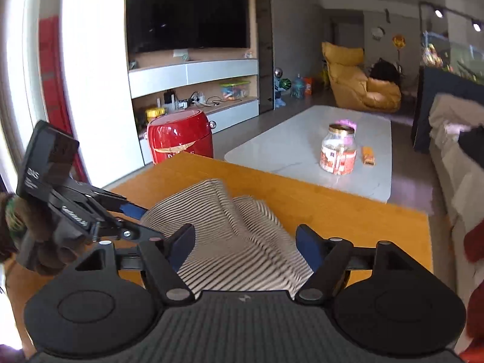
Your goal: Fold clothes
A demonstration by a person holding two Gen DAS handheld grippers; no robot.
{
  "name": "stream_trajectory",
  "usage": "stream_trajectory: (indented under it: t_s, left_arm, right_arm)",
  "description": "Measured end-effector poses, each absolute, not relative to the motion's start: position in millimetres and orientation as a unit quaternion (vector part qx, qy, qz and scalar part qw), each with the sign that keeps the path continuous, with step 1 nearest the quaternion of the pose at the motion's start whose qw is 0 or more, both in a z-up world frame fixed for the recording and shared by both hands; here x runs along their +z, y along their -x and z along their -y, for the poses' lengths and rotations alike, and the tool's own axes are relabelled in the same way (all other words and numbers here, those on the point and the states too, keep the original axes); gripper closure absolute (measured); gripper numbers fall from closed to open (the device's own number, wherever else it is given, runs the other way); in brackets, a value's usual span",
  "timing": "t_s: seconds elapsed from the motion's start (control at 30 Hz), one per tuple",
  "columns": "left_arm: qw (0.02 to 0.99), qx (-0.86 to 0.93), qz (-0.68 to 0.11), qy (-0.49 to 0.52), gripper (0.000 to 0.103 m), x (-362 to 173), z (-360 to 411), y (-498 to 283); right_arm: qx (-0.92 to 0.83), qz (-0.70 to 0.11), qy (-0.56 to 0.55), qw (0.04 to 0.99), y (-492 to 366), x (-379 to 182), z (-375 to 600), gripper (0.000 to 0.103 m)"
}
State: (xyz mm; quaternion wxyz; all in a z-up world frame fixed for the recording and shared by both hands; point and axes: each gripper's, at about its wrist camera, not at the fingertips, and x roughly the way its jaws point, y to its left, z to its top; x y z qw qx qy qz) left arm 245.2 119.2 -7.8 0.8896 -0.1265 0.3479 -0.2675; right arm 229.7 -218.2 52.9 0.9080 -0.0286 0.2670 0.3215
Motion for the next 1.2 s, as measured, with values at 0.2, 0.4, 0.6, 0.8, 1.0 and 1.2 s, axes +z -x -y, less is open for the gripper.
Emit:
stream_trajectory:
  t_s: [0.2,0.4,0.6,0.8,1.0,1.2]
  left_arm:
    - [0.895,-0.255,-0.342,0.132,0.001,-9,-115,-244]
    - [0.901,-0.244,-0.334,0.13,0.001,2,-128,-222]
    - [0.897,-0.245,-0.34,0.136,0.0,-1,-134,-224]
    - [0.894,-0.237,-0.35,0.147,0.0,-7,-120,-236]
    - [0.899,-0.242,-0.341,0.129,0.0,7,-134,-205]
    - [0.897,-0.263,-0.335,0.116,0.0,10,-143,-166]
  right_arm:
    - [0.283,-0.263,-0.035,0.922,-205,6,208,0.007]
    - [0.233,-0.207,0.0,0.95,-179,3,197,0.004]
    - [0.243,-0.249,0.006,0.937,-162,-7,194,0.003]
    - [0.258,-0.25,0.051,0.932,-173,-15,159,0.029]
    - [0.299,-0.279,0.014,0.912,-167,-11,170,0.05]
    - [0.343,-0.325,-0.03,0.881,-136,-3,204,0.053]
